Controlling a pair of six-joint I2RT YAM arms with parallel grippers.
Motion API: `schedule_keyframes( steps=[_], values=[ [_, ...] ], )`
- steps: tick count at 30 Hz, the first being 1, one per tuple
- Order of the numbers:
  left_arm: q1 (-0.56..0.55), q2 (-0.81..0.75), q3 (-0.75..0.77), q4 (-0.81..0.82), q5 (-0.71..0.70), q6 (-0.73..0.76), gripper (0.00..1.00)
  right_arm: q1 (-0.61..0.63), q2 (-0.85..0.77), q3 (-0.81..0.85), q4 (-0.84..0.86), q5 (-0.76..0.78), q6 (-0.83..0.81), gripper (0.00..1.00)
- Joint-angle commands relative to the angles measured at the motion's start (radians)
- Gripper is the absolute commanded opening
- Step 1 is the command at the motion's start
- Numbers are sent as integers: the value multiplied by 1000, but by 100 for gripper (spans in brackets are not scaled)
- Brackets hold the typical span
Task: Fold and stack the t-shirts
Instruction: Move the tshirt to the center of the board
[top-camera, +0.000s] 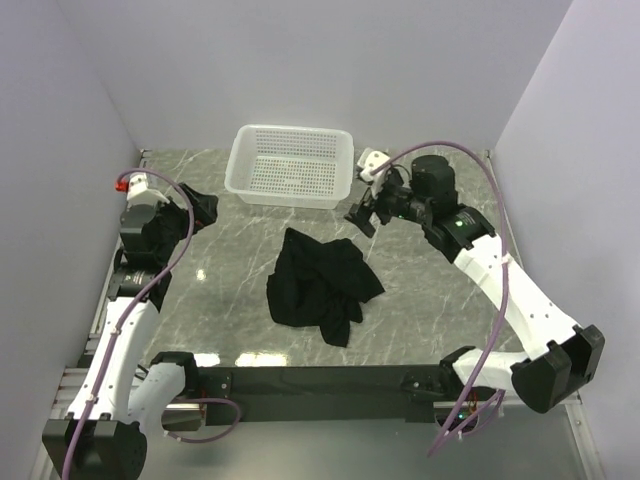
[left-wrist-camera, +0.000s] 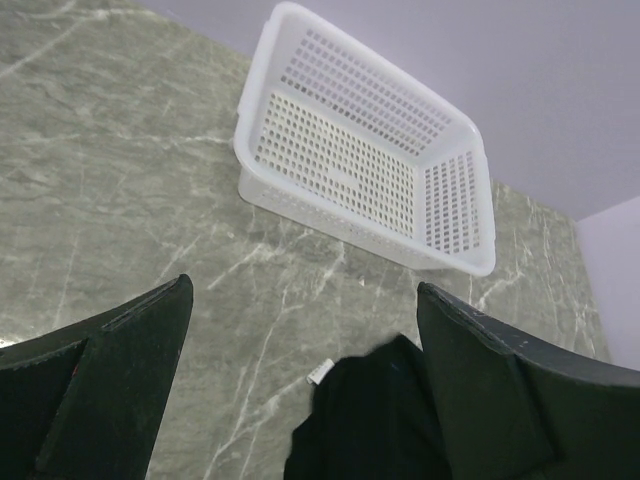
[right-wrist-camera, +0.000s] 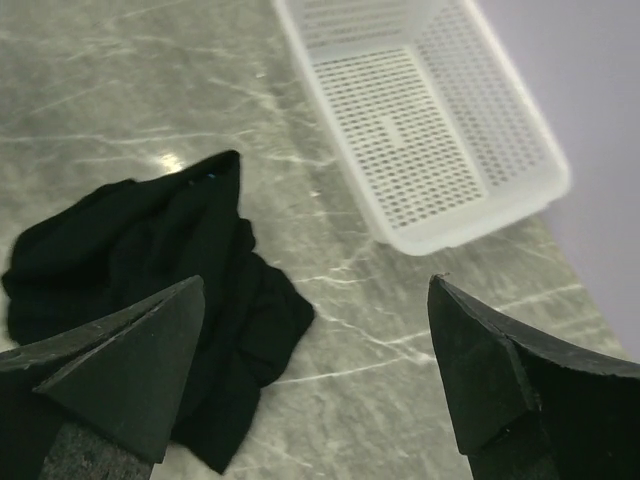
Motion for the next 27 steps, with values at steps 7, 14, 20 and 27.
schedule_keyframes(
  steps=[7, 14, 20, 27],
  values=[
    [3, 152, 81, 54, 96, -43, 100, -206, -53, -111, 92, -101, 111, 98],
    [3, 425, 271, 2, 35, -47, 98, -252, -24, -162, 112, -141, 209, 97],
    [2, 724, 498, -67, -50, 12, 92, -272, 10, -157, 139, -153, 253, 97],
    [-3, 1008, 720, -56, -50, 140, 90, -313, 36, -160, 175, -167, 281, 96]
  ],
)
